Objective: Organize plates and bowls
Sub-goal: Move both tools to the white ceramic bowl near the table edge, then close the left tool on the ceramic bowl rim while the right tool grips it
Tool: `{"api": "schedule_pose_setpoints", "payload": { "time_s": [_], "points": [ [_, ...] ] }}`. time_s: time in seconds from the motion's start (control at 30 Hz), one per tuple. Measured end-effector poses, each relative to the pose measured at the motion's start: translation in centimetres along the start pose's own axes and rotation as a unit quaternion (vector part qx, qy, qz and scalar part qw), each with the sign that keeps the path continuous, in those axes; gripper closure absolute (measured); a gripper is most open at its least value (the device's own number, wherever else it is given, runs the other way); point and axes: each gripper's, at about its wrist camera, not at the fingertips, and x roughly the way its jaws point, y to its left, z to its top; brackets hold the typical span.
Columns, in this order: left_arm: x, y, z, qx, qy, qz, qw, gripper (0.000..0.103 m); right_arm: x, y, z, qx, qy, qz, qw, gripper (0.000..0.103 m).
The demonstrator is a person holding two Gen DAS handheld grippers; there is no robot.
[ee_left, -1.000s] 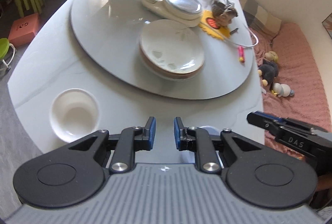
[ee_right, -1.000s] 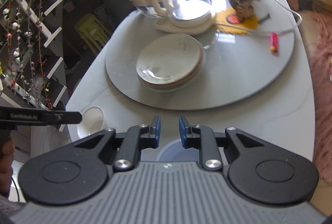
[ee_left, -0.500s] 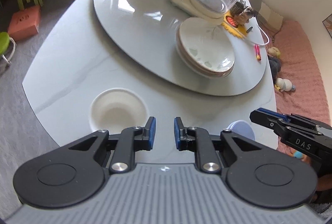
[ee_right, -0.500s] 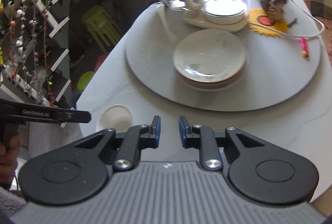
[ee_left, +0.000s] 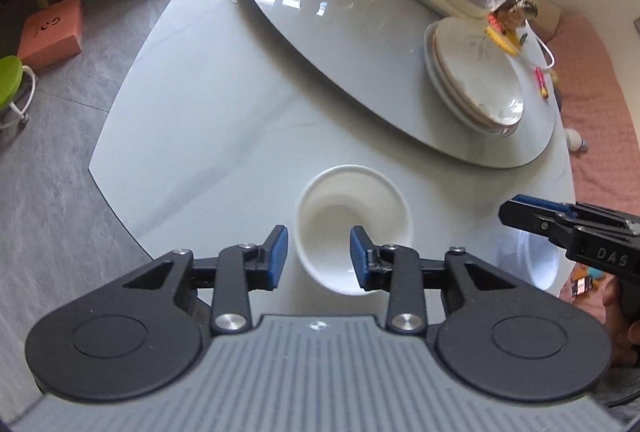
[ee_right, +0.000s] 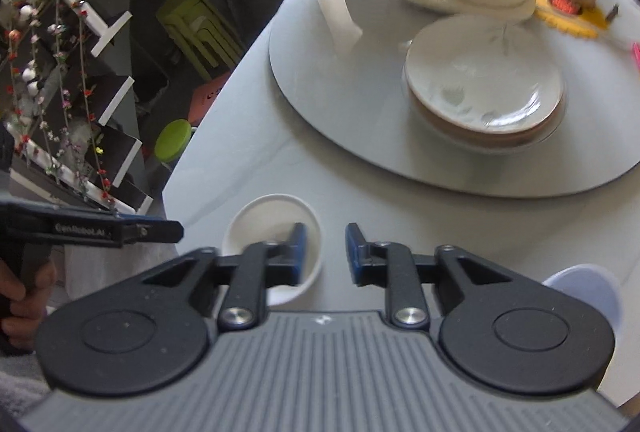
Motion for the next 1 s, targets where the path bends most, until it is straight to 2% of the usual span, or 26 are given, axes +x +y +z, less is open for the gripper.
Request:
{"api": "schedule_pose_setpoints", "payload": {
  "time_s": [0.07,0.33,0.5,0.63,0.7,0.87,1.0],
  "points": [
    [0.9,0.7,0.2,0.013,0.007,-0.017,0.9997,0.064,1.0,0.3,-0.2,0.009,-0.008,0.011,1.000,0.047],
    [5.6,2.1,0.4,0.039,0.042,-0.027,0.9980,0.065,6.7,2.0,-0.9,0.002,0.015,-0.018,1.000,0.048],
    [7.8,1.9,0.9,0.058,0.059,-0.030,0.9961,0.069,9.1,1.9,-1.4,0.033,0.044,-0.032,0.998,0.048],
    [9.1,2.4,0.8,0.054,0.073,-0.040,0.9951,0.076,10.1,1.4,-1.7,0.049,0.057,-0.045,0.996,0.058],
    [9.5,2.3,0.7,0.059,0.077,-0.046,0.9942,0.080,10.3,1.3,-1.9,0.056,0.062,-0.047,0.995,0.067],
    [10.2,2.0,0.7,0.062,0.084,-0.057,0.9929,0.090,10.5,1.2,-2.0,0.062,0.071,-0.035,0.995,0.079],
    [10.1,2.0,0.8,0.069,0.077,-0.052,0.9932,0.091,10.4,1.2,-1.9,0.062,0.072,-0.031,0.995,0.079]
  ]
}}
